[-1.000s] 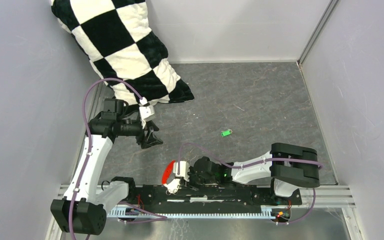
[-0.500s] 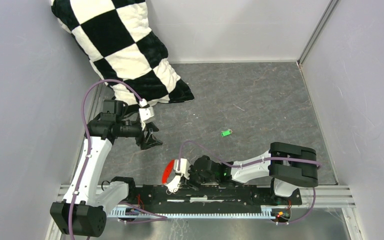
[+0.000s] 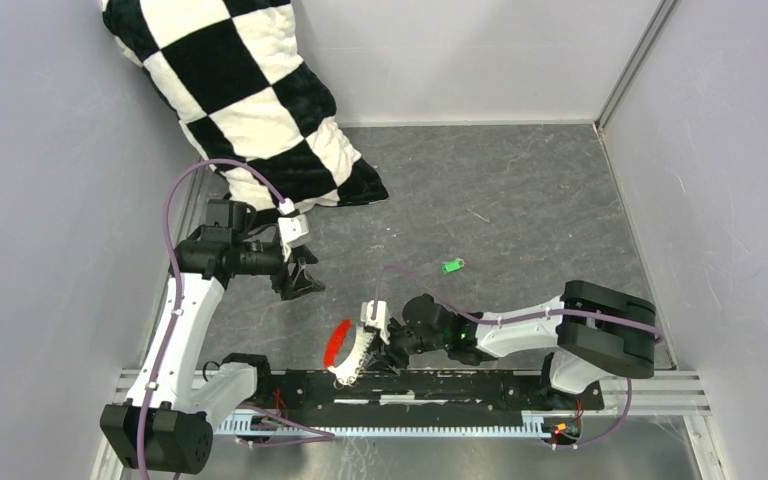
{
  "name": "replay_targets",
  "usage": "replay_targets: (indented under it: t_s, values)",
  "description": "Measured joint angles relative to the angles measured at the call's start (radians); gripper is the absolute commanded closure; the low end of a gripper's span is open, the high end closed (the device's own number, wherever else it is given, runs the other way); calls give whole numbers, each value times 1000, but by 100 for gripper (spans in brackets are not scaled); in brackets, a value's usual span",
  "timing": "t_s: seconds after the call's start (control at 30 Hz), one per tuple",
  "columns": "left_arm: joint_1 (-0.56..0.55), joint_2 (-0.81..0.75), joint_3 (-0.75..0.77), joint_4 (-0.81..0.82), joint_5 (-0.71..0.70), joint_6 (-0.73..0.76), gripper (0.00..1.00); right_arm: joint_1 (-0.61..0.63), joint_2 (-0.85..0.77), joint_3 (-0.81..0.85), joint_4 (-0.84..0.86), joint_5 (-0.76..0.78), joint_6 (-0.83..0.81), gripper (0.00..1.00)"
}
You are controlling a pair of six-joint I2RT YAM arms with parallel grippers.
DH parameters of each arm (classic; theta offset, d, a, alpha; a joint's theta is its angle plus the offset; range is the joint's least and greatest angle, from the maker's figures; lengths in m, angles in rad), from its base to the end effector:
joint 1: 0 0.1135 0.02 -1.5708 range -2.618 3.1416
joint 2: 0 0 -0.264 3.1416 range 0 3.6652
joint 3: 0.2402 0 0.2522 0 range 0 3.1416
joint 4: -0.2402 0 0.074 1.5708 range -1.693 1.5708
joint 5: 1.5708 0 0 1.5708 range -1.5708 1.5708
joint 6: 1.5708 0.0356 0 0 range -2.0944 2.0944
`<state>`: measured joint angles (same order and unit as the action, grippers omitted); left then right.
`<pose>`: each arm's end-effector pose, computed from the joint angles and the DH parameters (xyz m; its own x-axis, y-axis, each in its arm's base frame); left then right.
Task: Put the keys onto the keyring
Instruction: Pick up the keyring from the center of the board.
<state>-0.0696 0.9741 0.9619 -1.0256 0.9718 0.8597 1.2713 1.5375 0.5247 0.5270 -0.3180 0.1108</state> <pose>0.1627 -0.0408 0.3079 -0.2139 0.4431 -0.8706 0.9498 0.3027 -0.0793 0.0741 0.2777 0.1510 -0.2463 -0.4416 -0.8627 -0.9679 0.0653 0.2429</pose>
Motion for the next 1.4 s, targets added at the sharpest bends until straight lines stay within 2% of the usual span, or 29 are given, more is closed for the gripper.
replay_targets:
  t_s: [0.13, 0.53, 0.6, 0.83, 1.07, 1.23, 1.4]
  values:
    - [0, 0, 0, -3, 0, 6, 30, -34, 9, -2, 14, -45, 23, 58]
    - [0, 0, 0, -18, 2, 21, 31, -34, 95, -2, 40, -114, 65, 62]
    - [0, 0, 0, -18, 4, 21, 31, -34, 108, -2, 40, -107, 67, 68]
    - [0, 0, 0, -36, 7, 21, 32, -34, 140, 5, 56, -84, 79, 99]
    - [0, -1, 0, -57, 27, 48, 32, -35, 125, 17, 45, -65, 77, 100]
    - [0, -12, -3, -75, 53, 69, 32, -35, 27, 23, 0, -18, 41, 100]
    - [0, -35, -29, -136, 99, 156, 33, -35, -68, 40, -31, 37, -8, 100]
